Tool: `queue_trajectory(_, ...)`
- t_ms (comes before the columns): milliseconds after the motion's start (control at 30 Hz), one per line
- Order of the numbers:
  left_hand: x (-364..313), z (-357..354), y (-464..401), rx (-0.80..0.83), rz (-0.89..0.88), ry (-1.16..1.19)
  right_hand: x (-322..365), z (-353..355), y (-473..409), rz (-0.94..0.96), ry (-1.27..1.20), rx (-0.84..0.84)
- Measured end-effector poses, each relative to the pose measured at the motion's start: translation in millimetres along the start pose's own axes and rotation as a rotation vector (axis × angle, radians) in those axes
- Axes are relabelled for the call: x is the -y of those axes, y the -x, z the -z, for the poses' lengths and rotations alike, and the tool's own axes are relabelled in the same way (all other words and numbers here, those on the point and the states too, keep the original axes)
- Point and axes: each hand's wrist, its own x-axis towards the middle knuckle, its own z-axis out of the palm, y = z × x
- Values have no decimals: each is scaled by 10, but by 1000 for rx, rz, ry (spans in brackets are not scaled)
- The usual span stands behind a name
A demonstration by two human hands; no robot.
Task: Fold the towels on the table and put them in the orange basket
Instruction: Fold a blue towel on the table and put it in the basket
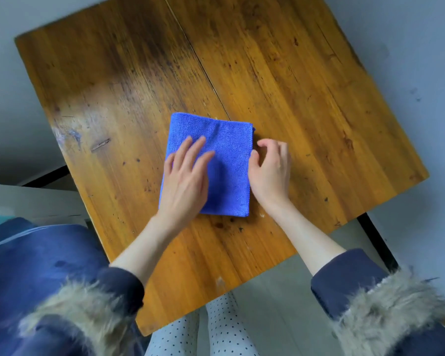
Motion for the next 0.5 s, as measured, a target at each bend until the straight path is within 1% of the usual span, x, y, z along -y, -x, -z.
queue_trajectory(33, 87, 5, -109, 7, 10, -40, 16, -15, 50, 213, 152, -65)
queue_trajectory(67, 166, -3, -209, 35, 8, -64, 34, -52, 76, 383, 277, -74)
queue_trajectory(100, 236, -20, -290, 74, -7, -79, 42, -113, 78, 497, 381, -22)
queue_trajectory(133, 297, -44, -348, 114, -31, -92, 43, -180, 69, 537, 464, 59)
queue_trajectory(200, 381, -112, -409, 172, -65, -130, 10, -300, 26, 488, 561, 173)
queue_trajectory(233, 402, -146, -416, 184, -68, -152, -30, -347, 6, 446, 579, 189)
queue_trajectory(333, 417, -212, -421, 175, -68, -182, -145, -424, 4, 401, 543, 172)
queue_trajectory(500, 431, -189, -397, 162, -86, -147, -134, -420, 20, 434, 491, 147)
